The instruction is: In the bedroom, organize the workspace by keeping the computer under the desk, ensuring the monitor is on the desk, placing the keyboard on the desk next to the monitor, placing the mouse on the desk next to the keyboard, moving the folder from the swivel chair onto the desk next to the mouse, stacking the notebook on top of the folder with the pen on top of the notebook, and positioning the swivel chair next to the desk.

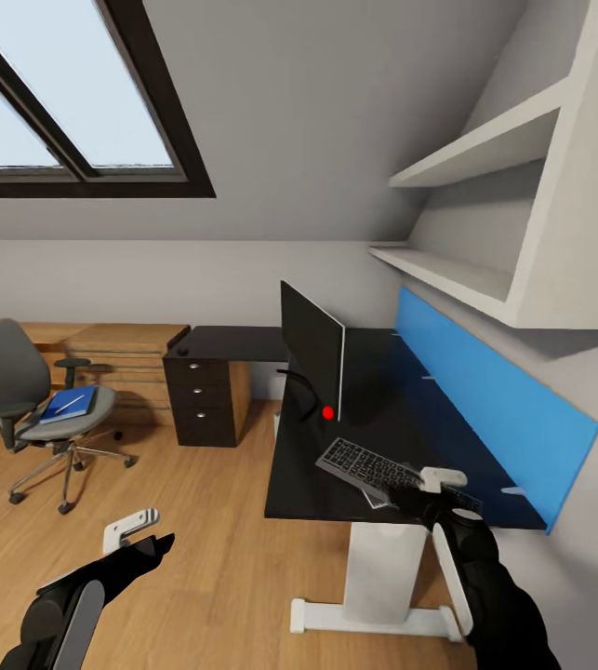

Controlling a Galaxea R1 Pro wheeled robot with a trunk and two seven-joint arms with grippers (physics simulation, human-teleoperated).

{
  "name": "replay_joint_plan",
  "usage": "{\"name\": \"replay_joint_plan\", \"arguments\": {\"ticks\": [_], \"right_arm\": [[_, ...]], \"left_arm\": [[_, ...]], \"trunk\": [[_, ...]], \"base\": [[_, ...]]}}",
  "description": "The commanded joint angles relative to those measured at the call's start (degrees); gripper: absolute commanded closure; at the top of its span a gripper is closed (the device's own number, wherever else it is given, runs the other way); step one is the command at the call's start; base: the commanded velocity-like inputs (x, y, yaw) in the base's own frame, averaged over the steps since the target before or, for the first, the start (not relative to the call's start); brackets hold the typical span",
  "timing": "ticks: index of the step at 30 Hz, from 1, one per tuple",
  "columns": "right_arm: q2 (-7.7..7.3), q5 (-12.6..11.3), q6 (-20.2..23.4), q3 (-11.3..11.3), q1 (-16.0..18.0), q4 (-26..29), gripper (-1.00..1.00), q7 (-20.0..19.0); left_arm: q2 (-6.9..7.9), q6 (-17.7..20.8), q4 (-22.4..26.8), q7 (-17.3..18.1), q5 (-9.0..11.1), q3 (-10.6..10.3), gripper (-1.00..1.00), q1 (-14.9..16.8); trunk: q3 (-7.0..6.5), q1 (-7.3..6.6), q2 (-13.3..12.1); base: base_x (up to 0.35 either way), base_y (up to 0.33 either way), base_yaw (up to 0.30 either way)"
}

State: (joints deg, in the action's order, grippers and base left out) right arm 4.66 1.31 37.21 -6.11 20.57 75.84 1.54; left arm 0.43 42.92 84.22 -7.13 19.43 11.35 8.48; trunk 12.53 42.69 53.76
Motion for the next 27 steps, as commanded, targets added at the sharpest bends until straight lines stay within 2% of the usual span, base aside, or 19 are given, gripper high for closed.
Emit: {"name": "replay_joint_plan", "arguments": {"ticks": [1,6,11,12,27], "right_arm": [[0.02,0.1,0.3,-0.9,0.1,-0.7,-1.00,0.0],[-0.10,0.1,-0.4,-2.2,0.3,-1.9,-1.00,0.0],[-0.49,0.1,-1.6,-2.8,0.3,-2.4,-1.00,0.0],[-0.69,0.1,-3.4,-3.1,0.3,-2.7,-1.00,0.0],[-0.86,0.1,-12.2,-4.8,0.9,-6.4,-1.00,0.0]], "left_arm": [[0.01,0.2,0.1,-0.5,0.6,0.0,-1.00,0.0],[0.01,0.2,0.1,-0.4,0.6,0.0,-1.00,0.0],[0.01,0.2,0.1,-0.5,0.6,0.0,-1.00,0.0],[0.01,0.2,0.1,-0.5,0.6,0.0,-1.00,0.0],[0.01,0.2,0.0,-0.4,0.6,0.0,-1.00,0.0]], "trunk": [[0.08,0.00,0.1],[0.08,0.00,0.1],[0.08,0.00,0.1],[0.08,0.00,0.1],[0.08,0.00,0.1]], "base": [[0.000,-0.019,0.000],[0.012,-0.010,0.000],[0.169,-0.003,0.000],[0.291,-0.001,0.000],[0.261,0.000,0.000]]}}
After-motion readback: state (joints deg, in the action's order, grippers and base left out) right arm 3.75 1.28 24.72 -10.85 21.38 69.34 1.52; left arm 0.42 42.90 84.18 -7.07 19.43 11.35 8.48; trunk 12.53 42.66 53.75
